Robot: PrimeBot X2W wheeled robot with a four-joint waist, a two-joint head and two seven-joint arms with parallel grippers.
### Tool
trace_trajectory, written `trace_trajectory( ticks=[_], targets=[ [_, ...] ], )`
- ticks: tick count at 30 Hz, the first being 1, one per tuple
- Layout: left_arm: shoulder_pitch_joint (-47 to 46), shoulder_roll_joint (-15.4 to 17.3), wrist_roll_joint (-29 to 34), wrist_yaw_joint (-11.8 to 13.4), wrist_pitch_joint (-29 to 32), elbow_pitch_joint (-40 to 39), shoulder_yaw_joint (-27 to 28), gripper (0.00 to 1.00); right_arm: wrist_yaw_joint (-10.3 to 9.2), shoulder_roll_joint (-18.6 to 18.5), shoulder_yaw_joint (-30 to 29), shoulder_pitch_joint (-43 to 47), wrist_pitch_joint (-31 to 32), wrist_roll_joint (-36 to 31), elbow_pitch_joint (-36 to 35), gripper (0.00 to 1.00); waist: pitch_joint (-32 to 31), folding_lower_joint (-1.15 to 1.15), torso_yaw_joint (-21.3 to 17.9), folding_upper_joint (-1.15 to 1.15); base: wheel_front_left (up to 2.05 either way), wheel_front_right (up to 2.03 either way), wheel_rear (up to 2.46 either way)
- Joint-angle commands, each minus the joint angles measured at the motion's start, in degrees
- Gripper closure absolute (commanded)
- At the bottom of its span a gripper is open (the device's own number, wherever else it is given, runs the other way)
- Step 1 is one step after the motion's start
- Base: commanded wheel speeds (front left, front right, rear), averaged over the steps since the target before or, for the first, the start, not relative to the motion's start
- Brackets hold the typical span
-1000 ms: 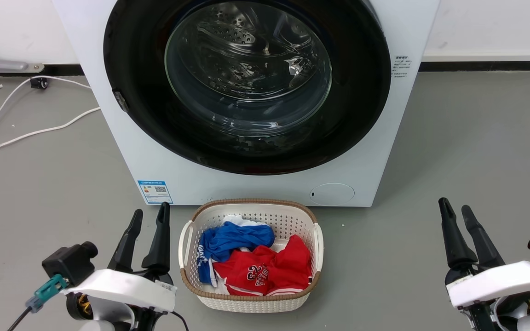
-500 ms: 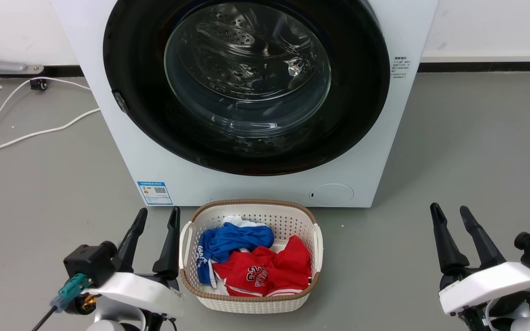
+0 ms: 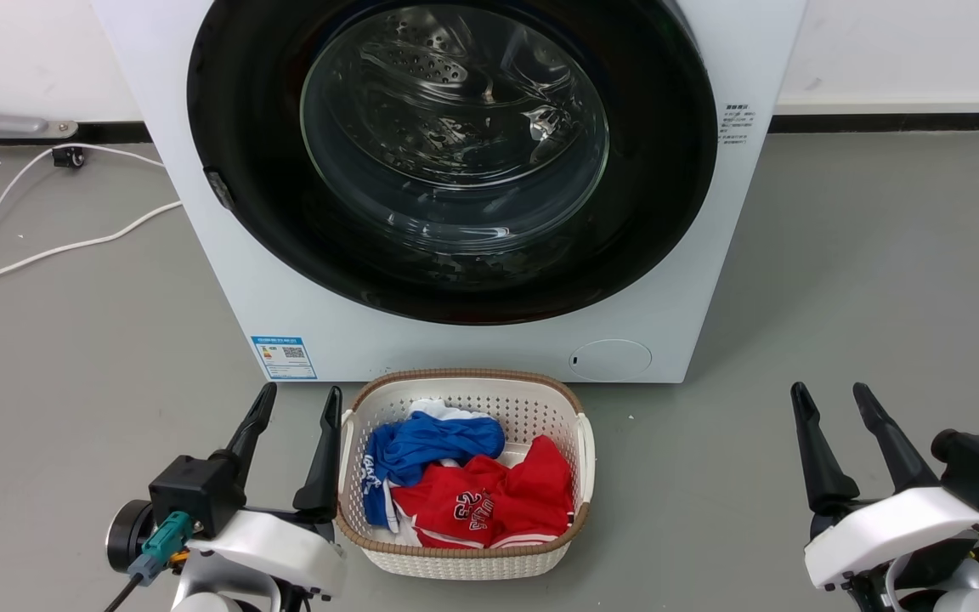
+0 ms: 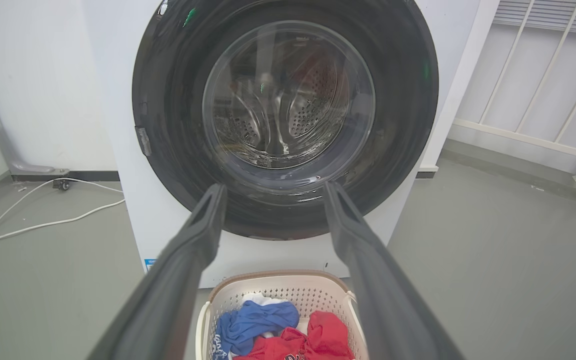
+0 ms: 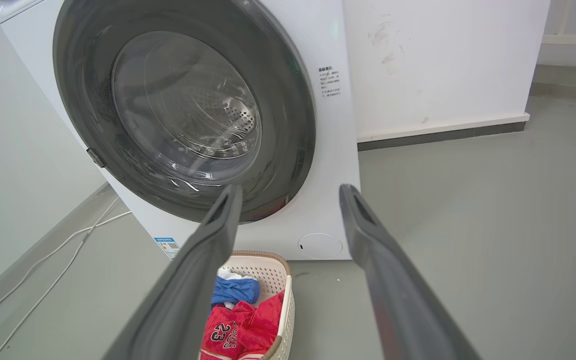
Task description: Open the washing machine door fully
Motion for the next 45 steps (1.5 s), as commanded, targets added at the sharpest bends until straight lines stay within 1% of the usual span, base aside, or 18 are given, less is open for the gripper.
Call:
trace_trajectory(
  ticks=[1,2,4,21,34,38,45],
  targets=[
    [-1.01,0.27,1.13,0.3,-0.6,-0.22,-0.09,0.0,0.12,0.14,-0.05,0.13,0.04,-1.49,-0.67,0.0,0.01,0.0,-0.01,0.0,0.0,0.0,0.0],
    [-1.06,0.41,2.31,0.45,-1.0,0.0,-0.24,0.0,0.12,0.3,-0.07,0.17,0.17,-3.17,-0.75,0.0,0.02,0.0,-0.04,0.0,0.0,0.0,0.0],
    [-1.04,0.23,2.78,0.56,-1.19,0.17,-0.16,0.0,0.12,0.41,-0.04,0.24,0.15,-4.26,-0.84,0.0,0.0,0.0,-0.05,0.0,0.0,0.0,0.0],
    [-0.82,0.32,8.91,1.09,-3.15,1.01,-0.63,0.0,0.14,0.92,0.22,0.98,-0.26,-11.1,-1.22,0.0,-0.02,0.0,-0.32,0.0,0.0,0.0,0.0],
    [-0.72,-0.35,11.88,1.07,-4.38,1.88,-0.57,0.0,0.08,1.0,0.57,1.09,-1.11,-12.51,-0.86,0.0,-0.09,0.0,-0.46,0.0,0.0,0.0,0.0],
    [-0.66,-0.66,11.07,1.02,-4.29,2.54,-0.15,0.0,0.08,1.0,0.5,0.93,-1.51,-11.07,-0.15,0.0,-0.11,0.0,-0.53,0.0,0.0,0.0,0.0],
    [-0.51,-1.08,9.76,0.77,-4.29,3.35,0.51,0.0,0.08,1.0,0.39,0.67,-1.95,-10.42,0.53,0.0,-0.12,0.0,-0.66,0.0,0.0,0.0,0.0]
  ],
)
